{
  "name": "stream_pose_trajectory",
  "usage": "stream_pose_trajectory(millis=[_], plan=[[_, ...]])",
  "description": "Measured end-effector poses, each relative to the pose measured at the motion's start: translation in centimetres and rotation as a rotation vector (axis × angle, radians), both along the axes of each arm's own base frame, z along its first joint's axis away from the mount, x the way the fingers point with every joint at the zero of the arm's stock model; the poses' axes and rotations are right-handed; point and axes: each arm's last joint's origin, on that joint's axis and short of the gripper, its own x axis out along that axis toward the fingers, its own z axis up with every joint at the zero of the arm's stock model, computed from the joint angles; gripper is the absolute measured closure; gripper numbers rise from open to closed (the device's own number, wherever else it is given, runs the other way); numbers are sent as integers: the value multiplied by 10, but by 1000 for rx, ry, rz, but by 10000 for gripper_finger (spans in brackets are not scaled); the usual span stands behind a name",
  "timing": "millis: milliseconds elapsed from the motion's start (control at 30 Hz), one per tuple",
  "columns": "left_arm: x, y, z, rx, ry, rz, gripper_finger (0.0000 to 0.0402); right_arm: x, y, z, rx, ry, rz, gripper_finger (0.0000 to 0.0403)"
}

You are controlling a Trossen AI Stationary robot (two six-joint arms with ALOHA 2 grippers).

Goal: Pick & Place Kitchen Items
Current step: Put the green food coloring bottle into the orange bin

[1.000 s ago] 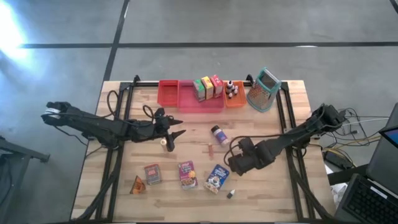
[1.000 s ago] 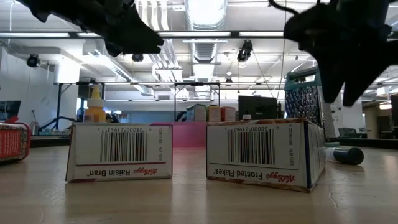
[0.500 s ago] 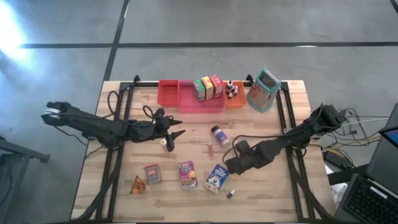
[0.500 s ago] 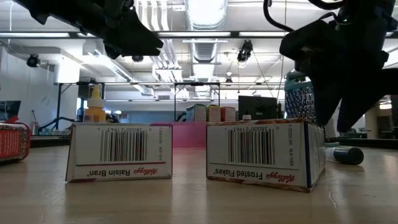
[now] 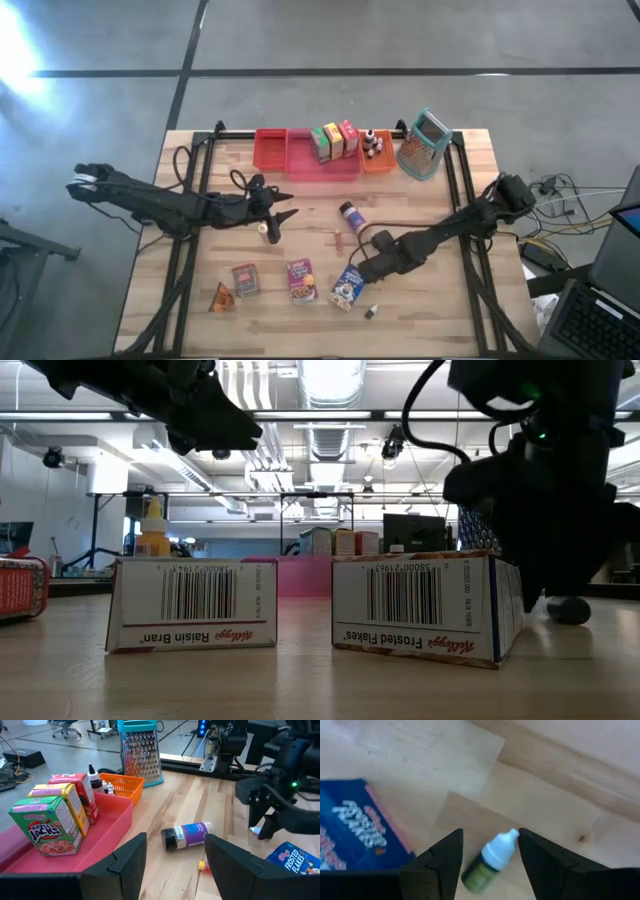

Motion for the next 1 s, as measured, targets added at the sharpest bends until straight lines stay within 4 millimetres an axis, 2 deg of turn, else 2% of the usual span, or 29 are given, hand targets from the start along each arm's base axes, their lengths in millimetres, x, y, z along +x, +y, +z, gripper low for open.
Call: stream_pose_trajectory(millis=[167, 767, 1000], plan=[[0, 0, -1, 1, 7, 0, 195, 4, 0, -6, 0, 26, -12, 215], [0, 0, -1, -1, 9, 1, 195, 3, 1, -3, 34, 96, -22, 274], [0, 0, -1, -1, 10, 1, 195, 2, 1, -3, 51, 113, -17, 311]])
